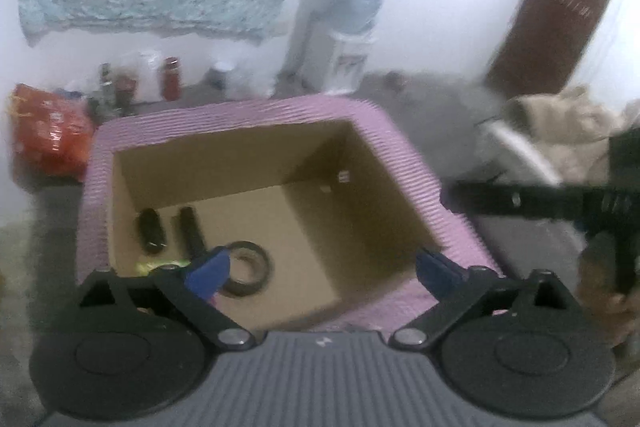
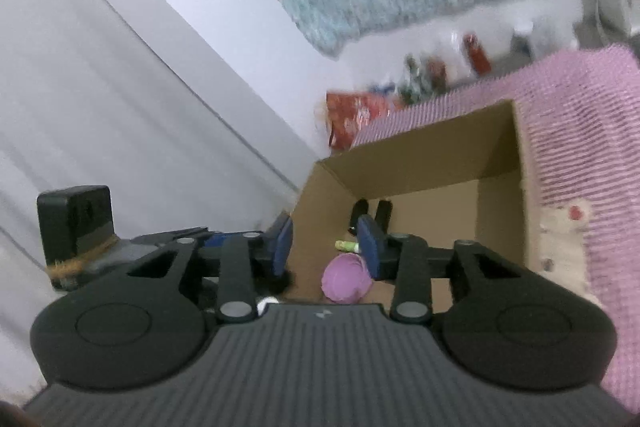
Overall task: Organize rigid objects
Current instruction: 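Lift the tape roll into the box and open the right tool, then grasp the green dropper bottle with the right tool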
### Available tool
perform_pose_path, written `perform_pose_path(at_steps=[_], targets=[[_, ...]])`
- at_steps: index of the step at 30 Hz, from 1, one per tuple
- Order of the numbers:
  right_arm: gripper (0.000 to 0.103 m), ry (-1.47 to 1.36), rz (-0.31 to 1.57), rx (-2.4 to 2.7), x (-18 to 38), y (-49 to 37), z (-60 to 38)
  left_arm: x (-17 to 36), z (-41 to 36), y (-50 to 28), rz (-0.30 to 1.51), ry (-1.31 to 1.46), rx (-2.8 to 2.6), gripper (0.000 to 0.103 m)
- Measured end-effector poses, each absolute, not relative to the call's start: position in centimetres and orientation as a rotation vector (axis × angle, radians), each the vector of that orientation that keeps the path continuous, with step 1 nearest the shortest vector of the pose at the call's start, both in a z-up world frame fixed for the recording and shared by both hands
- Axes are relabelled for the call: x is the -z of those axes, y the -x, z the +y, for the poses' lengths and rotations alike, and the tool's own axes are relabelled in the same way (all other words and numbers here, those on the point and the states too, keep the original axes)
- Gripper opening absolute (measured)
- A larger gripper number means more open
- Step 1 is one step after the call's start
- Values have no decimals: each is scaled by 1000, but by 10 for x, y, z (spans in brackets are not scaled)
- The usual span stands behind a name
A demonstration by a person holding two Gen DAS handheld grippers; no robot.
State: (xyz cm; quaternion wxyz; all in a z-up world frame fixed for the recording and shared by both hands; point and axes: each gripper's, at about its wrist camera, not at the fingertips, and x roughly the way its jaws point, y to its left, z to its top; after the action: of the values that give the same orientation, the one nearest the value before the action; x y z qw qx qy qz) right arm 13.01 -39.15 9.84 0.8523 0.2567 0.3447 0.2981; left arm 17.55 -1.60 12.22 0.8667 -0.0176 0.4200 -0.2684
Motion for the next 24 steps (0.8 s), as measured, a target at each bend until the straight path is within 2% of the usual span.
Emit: perform_pose_path(at_steps=[3, 7, 12, 24], targets=[[48, -490, 665, -566, -94, -82, -401, -113, -5, -143, 803, 85, 611, 103], [48, -448, 658, -474, -68, -39, -402, -85, 2, -113, 796, 155, 638, 103], [48, -459, 690, -445, -31, -29, -388, -53, -5, -87, 785, 176, 662, 103], [48, -339, 745, -473, -9, -61, -336, 2, -73, -65, 666, -277, 526, 101]])
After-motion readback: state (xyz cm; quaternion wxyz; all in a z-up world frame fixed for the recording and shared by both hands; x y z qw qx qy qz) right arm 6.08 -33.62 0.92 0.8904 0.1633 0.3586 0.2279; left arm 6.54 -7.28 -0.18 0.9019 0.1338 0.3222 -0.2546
